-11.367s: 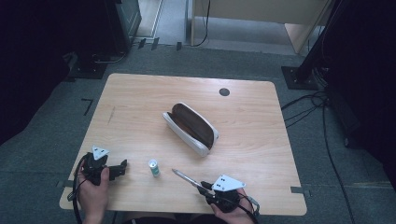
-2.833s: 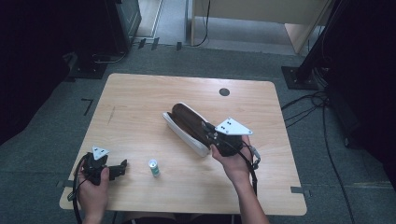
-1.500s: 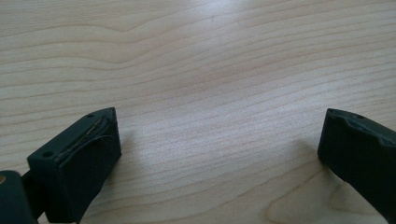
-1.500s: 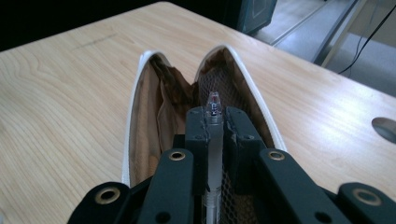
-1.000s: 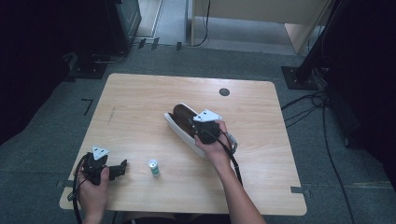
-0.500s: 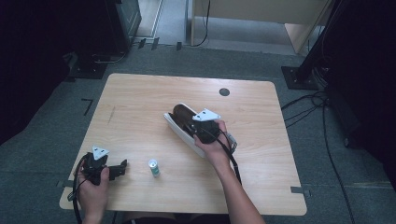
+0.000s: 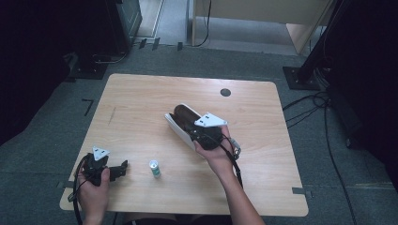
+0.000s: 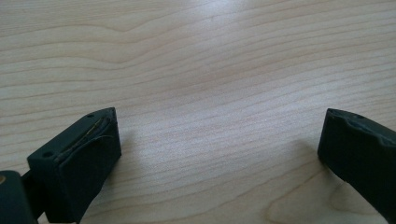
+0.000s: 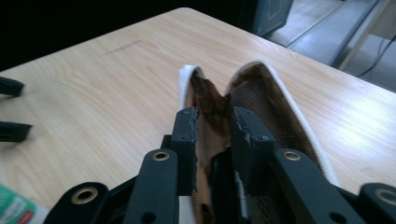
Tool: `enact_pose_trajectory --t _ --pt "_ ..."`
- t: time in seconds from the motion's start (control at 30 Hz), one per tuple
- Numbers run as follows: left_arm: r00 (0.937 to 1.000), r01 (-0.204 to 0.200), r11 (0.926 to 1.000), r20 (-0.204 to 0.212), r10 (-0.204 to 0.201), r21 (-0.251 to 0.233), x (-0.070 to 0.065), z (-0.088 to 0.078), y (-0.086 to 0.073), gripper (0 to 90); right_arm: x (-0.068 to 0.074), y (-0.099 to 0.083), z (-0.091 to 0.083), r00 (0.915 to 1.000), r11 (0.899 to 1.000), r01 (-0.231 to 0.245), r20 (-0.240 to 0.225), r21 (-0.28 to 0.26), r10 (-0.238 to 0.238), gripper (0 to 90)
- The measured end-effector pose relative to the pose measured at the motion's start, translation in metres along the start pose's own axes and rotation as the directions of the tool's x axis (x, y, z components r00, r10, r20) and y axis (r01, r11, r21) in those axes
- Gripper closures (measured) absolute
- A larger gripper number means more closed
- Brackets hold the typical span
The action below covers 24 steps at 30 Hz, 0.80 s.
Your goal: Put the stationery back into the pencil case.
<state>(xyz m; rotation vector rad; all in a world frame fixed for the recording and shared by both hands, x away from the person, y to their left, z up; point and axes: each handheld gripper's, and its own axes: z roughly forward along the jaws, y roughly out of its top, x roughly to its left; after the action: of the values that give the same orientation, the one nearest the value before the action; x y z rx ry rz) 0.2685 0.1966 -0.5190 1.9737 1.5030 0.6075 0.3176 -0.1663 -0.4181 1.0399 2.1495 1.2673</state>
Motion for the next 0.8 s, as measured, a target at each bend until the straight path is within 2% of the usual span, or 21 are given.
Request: enact_pose_trajectory --t 0.37,0.8 --pt "1.0000 -0.002 1.0000 0.000 0.002 0.000 0.000 0.000 0.000 0.0 0.027 -0.001 -0.009 0.9960 1.000 0.023 -0.086 -0.012 -0.024 68.0" --pt "1.0000 -0.002 1.0000 0.001 0.002 0.003 0.000 0.000 0.000 0.0 0.060 -0.010 -0.011 0.9841 0.999 0.053 -0.169 -0.010 -0.053 67.7"
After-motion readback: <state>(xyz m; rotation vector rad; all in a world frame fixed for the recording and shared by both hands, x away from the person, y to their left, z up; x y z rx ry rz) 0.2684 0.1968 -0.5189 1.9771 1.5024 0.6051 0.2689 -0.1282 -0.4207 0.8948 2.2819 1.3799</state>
